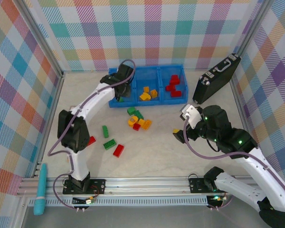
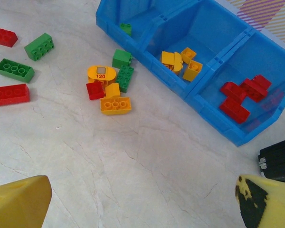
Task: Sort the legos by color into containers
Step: Place the lego in the container, then pick up the lego from the middle-left of the table.
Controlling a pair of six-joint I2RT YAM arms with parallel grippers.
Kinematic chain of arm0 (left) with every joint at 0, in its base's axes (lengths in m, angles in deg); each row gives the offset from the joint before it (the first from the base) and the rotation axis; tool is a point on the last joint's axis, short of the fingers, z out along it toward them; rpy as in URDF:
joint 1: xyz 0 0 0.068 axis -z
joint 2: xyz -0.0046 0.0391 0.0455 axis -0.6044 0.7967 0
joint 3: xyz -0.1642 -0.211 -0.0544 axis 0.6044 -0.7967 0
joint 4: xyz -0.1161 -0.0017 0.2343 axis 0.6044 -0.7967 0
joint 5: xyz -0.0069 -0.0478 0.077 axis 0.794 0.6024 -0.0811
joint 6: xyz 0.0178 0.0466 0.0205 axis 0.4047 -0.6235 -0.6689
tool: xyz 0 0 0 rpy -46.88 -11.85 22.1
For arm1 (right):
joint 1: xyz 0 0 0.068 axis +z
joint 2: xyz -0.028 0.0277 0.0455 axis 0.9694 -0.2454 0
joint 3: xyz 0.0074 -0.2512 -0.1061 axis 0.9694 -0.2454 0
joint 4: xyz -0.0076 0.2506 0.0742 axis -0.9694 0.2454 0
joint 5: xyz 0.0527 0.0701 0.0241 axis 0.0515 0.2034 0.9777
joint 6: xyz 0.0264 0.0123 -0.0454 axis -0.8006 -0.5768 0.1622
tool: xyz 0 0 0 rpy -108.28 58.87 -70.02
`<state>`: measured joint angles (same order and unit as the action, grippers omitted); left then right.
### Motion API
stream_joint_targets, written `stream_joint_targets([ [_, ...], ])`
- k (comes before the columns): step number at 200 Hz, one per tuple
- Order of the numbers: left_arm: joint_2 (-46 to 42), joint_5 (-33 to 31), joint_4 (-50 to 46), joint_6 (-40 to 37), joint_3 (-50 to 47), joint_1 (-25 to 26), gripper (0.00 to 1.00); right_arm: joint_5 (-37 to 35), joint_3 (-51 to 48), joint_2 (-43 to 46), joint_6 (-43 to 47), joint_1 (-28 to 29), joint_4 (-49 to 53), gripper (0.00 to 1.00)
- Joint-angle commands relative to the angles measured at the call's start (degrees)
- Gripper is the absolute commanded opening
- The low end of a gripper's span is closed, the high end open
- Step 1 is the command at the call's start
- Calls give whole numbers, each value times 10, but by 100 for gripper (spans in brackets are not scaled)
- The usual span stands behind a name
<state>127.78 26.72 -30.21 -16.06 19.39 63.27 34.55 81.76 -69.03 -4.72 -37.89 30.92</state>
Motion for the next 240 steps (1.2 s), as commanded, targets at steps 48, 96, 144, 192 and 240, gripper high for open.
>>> stream_joint_targets([
  [48,116,11,-12,3,88,-28,50,-7,0,-8,8,4,0,99],
  [96,48,15,-10,3,33,-28,62,5,3,-16,3,4,-1,99],
  [144,-142,33,-22,30,-119,-25,63,17,8,-16,-3,4,-2,99],
  [192,-315,12,-73,116,-321,-24,64,26,13,-18,-7,5,-3,99],
  [240,-373,28,-53,181,-445,-24,64,43,23,-37,-13,8,-13,99],
])
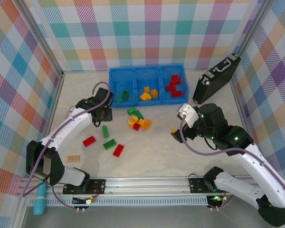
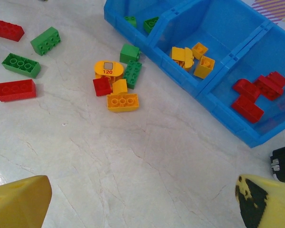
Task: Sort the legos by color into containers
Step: Pick up the lego from the middle-left of the table.
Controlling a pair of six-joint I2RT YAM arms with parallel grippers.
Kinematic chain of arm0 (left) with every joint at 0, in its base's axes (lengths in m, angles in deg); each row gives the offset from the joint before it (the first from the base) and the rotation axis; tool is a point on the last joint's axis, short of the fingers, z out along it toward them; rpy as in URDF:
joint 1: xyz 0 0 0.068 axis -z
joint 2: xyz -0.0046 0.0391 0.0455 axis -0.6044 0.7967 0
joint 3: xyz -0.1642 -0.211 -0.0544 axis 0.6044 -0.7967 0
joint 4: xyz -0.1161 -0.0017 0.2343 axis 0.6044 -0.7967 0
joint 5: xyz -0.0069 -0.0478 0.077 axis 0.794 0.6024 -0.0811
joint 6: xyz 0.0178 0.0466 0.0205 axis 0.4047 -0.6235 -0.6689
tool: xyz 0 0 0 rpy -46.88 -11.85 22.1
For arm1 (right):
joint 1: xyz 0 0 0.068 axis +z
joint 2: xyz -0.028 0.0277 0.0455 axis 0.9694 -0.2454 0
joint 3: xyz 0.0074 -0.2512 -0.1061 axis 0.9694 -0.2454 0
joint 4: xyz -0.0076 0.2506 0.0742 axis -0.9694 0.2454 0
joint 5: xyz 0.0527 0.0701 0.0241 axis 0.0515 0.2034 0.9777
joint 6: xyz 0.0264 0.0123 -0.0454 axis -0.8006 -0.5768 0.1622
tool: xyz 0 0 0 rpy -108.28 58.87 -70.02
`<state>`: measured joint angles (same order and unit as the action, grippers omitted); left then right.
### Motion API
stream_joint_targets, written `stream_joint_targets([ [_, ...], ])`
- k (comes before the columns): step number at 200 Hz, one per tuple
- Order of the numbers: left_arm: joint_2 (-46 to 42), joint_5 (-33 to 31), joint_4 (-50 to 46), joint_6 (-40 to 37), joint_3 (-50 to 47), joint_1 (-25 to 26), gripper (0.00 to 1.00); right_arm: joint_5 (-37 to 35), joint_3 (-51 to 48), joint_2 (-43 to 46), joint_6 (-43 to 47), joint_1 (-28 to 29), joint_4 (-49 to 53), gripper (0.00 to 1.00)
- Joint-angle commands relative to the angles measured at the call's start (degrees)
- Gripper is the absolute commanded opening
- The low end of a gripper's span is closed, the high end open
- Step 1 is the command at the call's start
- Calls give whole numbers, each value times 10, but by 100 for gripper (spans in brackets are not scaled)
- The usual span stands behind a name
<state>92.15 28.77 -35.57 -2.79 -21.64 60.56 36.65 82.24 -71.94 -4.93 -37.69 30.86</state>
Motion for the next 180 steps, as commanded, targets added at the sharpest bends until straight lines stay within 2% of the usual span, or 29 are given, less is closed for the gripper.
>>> stream_joint_targets([
  [1,-16,8,1,50,-36,3,64,22,19,-8,-11,6,-12,99],
  [42,17,14,40,64,-74,3,65,27,26,-20,-13,5,-14,99],
  [130,151,18,95,75,-84,-5,62,19,11,-43,-13,5,-49,99],
  [150,175,23,101,81,-88,-10,56,19,12,-46,-13,6,-46,99],
  [180,189,46,118,84,-100,-22,41,15,15,-51,-11,5,-47,99],
])
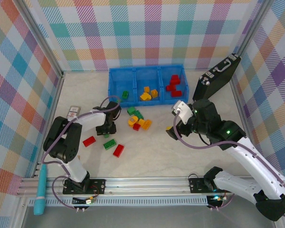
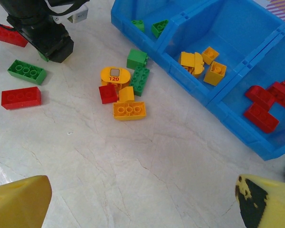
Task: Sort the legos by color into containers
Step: Pick up the lego from the middle-left of the table, then place the lego in the container.
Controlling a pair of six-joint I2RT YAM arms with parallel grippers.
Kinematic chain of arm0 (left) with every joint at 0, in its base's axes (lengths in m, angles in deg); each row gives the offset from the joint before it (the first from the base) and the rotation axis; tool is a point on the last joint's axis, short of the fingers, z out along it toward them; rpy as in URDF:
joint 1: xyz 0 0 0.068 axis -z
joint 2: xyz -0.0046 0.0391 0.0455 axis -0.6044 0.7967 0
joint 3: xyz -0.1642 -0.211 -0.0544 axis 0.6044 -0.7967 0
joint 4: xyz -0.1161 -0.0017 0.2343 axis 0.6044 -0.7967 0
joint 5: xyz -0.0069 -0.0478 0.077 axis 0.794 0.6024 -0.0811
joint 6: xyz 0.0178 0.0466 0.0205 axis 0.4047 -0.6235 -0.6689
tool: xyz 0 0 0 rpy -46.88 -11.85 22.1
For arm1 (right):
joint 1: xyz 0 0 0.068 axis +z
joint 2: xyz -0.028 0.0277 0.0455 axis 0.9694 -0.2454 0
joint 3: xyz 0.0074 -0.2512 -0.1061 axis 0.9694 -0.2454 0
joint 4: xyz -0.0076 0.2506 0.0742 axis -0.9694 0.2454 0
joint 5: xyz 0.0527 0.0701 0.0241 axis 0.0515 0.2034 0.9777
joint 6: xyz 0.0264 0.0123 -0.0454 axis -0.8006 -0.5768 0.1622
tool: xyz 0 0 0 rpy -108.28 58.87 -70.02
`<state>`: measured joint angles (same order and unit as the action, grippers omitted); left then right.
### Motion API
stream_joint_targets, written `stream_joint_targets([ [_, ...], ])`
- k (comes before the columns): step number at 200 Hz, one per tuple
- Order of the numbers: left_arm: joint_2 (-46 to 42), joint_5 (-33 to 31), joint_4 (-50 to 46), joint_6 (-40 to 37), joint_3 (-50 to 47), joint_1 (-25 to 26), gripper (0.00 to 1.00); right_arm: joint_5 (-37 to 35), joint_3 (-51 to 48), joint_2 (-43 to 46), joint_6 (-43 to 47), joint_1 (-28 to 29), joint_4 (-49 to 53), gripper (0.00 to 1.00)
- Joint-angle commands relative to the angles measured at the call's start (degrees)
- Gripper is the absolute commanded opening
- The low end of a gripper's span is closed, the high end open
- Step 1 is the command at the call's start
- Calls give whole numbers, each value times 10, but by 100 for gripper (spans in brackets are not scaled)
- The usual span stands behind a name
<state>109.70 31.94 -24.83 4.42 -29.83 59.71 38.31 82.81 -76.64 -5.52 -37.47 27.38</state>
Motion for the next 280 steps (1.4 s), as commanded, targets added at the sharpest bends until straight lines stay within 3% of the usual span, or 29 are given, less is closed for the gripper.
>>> stream_joint_targets([
  [1,13,16,11,13,-18,-14,41,-2,9,-5,-5,3,-12,99],
  [39,15,25,13,11,-17,-16,24,-2,8,-8,-4,3,-15,99],
  [72,8,28,-3,7,3,-19,21,-10,6,-6,-1,4,-14,99],
  [125,12,-19,-82,-36,210,-6,23,-16,2,-14,0,3,-19,99],
  [175,99,-19,-19,-63,374,-6,23,-23,12,-26,4,3,-14,99],
  [255,249,-5,92,-62,472,-27,24,-23,26,-38,7,3,-1,99],
  [280,258,14,109,-58,463,-32,32,-20,34,-43,2,3,10,99],
])
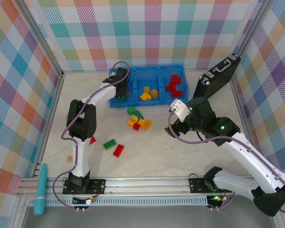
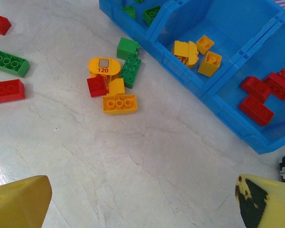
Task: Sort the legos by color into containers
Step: Place the lego in the container, then pick up the lego from the bottom-left of the table.
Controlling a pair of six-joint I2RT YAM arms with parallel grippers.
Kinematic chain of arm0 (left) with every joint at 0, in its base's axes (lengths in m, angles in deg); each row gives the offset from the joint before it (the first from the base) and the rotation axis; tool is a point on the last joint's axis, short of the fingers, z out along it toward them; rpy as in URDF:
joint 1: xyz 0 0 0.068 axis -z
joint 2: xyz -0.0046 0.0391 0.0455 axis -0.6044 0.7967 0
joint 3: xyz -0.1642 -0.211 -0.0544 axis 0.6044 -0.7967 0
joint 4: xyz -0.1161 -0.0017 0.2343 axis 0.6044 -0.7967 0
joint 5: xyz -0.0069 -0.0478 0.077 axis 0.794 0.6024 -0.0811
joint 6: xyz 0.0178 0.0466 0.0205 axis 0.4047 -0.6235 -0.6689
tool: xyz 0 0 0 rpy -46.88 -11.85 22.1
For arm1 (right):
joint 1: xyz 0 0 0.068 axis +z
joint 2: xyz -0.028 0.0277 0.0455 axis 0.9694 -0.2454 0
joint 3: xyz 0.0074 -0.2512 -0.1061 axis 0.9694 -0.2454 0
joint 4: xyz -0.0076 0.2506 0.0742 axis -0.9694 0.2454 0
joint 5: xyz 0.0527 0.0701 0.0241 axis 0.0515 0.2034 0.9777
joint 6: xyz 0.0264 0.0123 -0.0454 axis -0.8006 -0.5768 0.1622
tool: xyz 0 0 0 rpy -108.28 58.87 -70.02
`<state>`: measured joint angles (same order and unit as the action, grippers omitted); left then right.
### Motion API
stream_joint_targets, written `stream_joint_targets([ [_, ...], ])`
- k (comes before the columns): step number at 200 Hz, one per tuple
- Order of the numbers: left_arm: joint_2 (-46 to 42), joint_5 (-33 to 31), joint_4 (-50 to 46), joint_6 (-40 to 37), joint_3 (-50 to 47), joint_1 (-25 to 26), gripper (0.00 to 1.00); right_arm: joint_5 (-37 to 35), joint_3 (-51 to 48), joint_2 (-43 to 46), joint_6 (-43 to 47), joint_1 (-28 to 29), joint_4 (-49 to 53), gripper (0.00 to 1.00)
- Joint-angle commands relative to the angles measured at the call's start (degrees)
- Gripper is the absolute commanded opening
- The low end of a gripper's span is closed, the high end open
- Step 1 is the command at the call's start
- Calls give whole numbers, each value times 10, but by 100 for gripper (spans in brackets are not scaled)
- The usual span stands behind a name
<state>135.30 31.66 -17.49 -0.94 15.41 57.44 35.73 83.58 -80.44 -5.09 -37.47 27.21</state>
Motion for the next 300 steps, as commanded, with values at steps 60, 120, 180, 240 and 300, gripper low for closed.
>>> stream_joint_targets([
  [60,-73,42,53,-37,-40,-10,50,25,33,-3,-9,3,14,99],
  [120,-302,37,-53,12,-238,2,57,45,22,24,-16,3,1,99],
  [180,-466,7,-194,192,-430,95,63,62,9,45,-28,3,-9,99],
  [240,-581,7,-219,326,-554,131,69,75,9,51,-41,3,-6,99],
  [300,-560,37,-138,355,-615,146,77,82,14,48,-44,3,-3,99],
])
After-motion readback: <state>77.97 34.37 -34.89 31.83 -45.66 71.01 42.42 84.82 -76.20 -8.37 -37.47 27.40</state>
